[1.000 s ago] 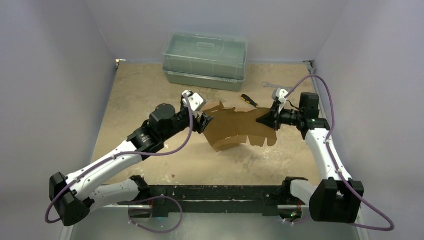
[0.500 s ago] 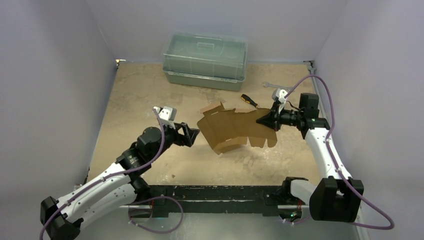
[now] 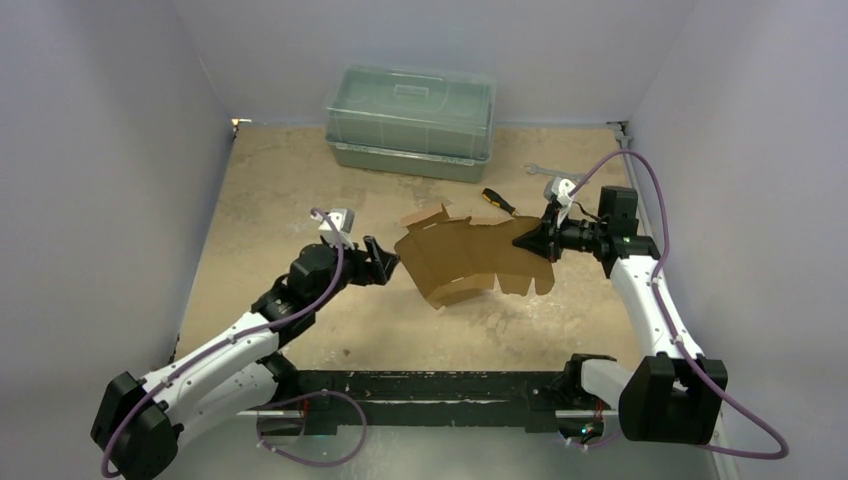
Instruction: Fold the paper box
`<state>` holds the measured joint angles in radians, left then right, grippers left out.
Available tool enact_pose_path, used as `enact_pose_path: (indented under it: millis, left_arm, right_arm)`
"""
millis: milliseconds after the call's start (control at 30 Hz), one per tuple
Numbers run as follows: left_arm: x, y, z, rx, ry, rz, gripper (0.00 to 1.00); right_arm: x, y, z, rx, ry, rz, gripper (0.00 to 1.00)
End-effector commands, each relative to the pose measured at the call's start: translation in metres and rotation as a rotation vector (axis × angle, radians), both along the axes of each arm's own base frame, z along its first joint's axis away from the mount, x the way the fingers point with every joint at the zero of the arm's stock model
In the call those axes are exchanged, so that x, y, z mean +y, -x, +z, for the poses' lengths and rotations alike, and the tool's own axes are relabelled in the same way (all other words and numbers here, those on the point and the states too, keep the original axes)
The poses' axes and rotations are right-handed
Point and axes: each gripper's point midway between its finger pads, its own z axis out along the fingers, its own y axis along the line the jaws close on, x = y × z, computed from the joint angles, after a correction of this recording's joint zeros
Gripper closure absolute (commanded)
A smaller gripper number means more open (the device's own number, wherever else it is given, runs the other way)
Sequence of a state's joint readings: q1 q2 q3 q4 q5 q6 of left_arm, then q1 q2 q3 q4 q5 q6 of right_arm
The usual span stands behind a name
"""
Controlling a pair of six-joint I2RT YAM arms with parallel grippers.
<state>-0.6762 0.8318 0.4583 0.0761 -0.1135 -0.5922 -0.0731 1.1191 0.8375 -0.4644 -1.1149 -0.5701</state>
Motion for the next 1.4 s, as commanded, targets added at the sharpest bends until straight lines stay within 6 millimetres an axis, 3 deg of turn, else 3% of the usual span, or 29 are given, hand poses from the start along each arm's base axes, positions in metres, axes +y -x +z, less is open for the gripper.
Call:
enact_pose_path:
  millis: [0, 167, 400, 633, 900, 1167, 1267, 1367]
  left_arm:
    - [-0.014, -0.010, 0.036, -0.076, 0.109, -0.047, 0.23]
    - [-0.031, -0.004, 0.034, -0.077, 0.202, -0.146, 0.27]
    - [-0.040, 0.001, 0.021, -0.048, 0.280, -0.191, 0.45]
    - [-0.042, 0.008, 0.029, -0.085, 0.300, -0.232, 0.49]
    - [-0.029, 0.016, 0.009, -0.055, 0.304, -0.179, 0.52]
    - [-0.031, 0.040, 0.023, -0.059, 0.431, -0.249, 0.63]
    - [-0.028, 0.034, 0.047, -0.097, 0.402, -0.230, 0.62]
    - [-0.018, 0.014, 0.082, -0.165, 0.283, -0.152, 0.57]
  right_arm:
    - [-0.002, -0.004, 0.008, -0.029, 0.010, -0.002, 1.00]
    - [-0.002, -0.005, 0.008, -0.028, 0.009, -0.001, 1.00]
    - [-0.002, -0.004, 0.007, -0.023, 0.007, 0.000, 1.00]
    - [-0.002, -0.004, 0.007, -0.021, 0.006, -0.001, 1.00]
    - [-0.002, -0.004, 0.007, -0.021, 0.005, 0.000, 1.00]
    - [-0.002, -0.004, 0.006, -0.019, 0.005, 0.001, 1.00]
    - [-0.001, -0.004, 0.006, -0.015, 0.003, 0.001, 1.00]
    - [-0.001, -0.003, 0.006, -0.016, 0.002, 0.002, 1.00]
